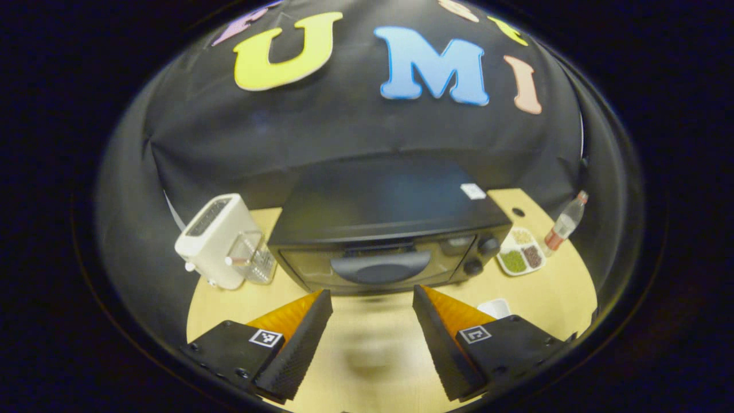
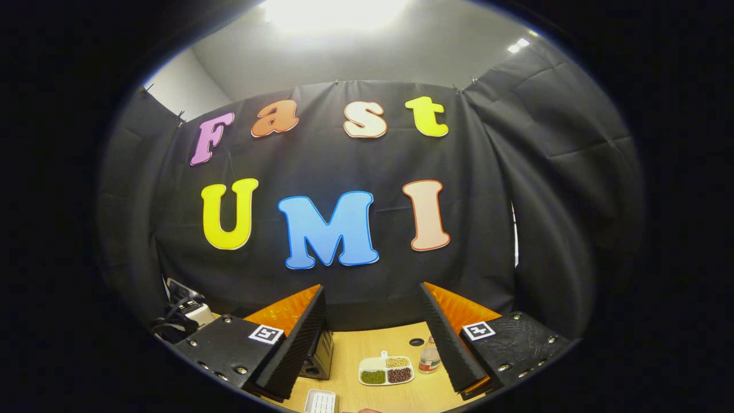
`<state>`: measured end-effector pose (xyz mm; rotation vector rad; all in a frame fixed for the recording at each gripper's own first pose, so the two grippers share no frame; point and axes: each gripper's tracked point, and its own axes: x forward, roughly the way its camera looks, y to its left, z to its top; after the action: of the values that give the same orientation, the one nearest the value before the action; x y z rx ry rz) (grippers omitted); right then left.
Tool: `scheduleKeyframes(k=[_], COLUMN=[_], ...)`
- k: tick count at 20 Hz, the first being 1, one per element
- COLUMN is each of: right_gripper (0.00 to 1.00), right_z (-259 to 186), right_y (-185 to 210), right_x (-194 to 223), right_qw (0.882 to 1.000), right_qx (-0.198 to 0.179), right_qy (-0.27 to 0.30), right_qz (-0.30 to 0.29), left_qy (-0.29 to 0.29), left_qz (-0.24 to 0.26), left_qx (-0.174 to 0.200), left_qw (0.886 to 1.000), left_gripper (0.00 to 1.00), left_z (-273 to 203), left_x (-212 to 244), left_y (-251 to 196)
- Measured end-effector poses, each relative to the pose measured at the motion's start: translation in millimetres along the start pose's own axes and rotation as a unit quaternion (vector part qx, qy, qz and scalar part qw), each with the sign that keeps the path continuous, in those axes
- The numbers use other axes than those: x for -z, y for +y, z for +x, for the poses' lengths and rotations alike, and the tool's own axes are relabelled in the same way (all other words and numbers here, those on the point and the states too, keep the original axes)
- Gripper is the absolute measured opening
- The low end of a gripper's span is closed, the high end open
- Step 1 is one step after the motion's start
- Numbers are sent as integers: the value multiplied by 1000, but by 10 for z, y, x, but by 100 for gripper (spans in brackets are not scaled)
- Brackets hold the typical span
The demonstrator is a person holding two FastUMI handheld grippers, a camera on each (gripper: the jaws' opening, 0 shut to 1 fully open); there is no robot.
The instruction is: Open the electric oven with the left hand, put the food in, and close the electric oven.
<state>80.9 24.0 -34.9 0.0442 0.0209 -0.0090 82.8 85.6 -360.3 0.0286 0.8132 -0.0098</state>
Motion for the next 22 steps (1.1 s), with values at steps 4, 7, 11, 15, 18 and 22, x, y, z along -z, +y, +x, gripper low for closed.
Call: scheduleKeyframes(k=[4,7,11,15,18,22], right_gripper=[98,98,98,98,98,98], right_z=[-3,1,-52,-282,-478,-714], right_y=[128,247,369,445,566,739], right_x=[-3,-79,-347,-613,-768,-782], right_qw=[999,998,997,997,998,999], right_qx=[-38,-61,-73,-50,-41,-27], right_qy=[5,12,9,5,-12,-15], right_qz=[9,19,38,50,35,15], left_qy=[-160,-253,-318,-340,-337,-333], left_qz=[-11,-10,-25,-25,-26,-33], left_qx=[-13,-37,-43,-24,-8,14], left_qw=[987,967,947,940,941,942], left_gripper=[100,92,99,91,91,91], left_z=[-857,-1505,-2145,-2619,-2727,-2800], left_x=[-1019,-1541,-1900,-2051,-1989,-1908], left_y=[-41,-43,-56,-41,31,145])
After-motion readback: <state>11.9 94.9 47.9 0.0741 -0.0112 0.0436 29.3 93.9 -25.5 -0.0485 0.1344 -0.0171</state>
